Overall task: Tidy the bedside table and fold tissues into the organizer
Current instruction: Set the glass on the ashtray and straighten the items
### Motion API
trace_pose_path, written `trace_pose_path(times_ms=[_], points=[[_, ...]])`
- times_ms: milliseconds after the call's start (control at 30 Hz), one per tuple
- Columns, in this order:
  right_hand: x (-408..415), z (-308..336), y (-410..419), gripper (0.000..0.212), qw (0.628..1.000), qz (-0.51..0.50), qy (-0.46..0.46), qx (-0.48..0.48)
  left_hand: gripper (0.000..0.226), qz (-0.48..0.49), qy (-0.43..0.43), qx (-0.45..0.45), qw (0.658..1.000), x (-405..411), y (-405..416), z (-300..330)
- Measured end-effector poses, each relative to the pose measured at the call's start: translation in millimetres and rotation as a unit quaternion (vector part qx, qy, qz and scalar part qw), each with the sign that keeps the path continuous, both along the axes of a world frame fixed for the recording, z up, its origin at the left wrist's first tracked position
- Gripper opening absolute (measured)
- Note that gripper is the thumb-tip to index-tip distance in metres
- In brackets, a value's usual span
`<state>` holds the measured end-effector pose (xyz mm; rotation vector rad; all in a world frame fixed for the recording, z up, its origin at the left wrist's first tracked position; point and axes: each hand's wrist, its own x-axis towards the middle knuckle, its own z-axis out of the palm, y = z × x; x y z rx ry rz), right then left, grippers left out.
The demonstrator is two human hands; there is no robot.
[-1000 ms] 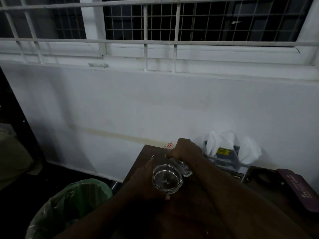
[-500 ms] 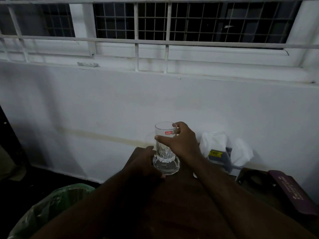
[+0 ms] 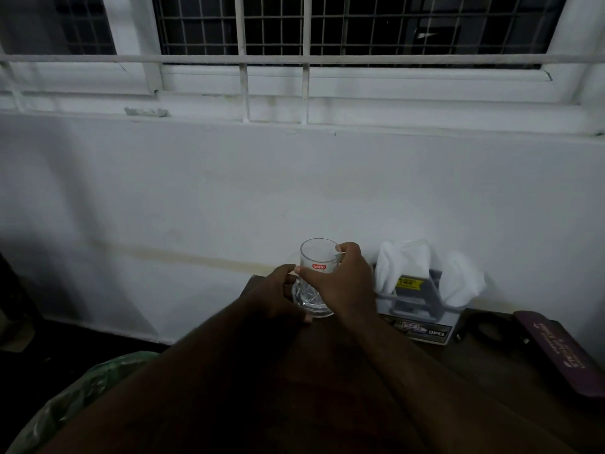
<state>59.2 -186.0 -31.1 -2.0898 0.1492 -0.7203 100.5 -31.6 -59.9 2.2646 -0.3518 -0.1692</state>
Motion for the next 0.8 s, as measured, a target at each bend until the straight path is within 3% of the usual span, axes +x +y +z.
trace_pose_path(times_ms=[333,467,500,567,633,700,800], points=[[-1.0,5.5,4.5,0.082,1.000,-0.002,0.028,-0.007,0.105,-0.027,-0.009,-0.006,1.000,1.7,-3.6,1.8],[-20.9,15.4,4.7,0.102,0.998,0.018,0.061,-0.016,0.090,-0.051,-0.053,-0.007,0.997,-14.3,-6.8,11.8],[-32.4,15.5,2.5,0.100,0.998,0.018,0.052,-0.029,0.089,-0.043,-0.069,-0.022,0.996,-20.7,-8.0,13.3],[-59.3,11.1,-8.5,0.070,0.997,-0.005,-0.035,-0.070,0.096,0.057,-0.095,-0.053,0.992,-42.4,-9.1,16.6],[-85.8,0.0,-33.4,0.042,0.986,-0.062,-0.139,-0.074,0.075,0.159,-0.169,-0.111,0.966,-68.8,-21.2,11.9],[-105.7,-16.2,-64.5,0.042,0.974,-0.146,-0.166,-0.040,0.048,0.186,-0.240,-0.206,0.930,-97.8,-52.0,2.0],[-120.9,-41.0,-103.3,0.063,0.958,-0.261,-0.121,0.015,0.055,0.115,-0.118,-0.335,0.928,-131.8,-109.1,-10.6]])
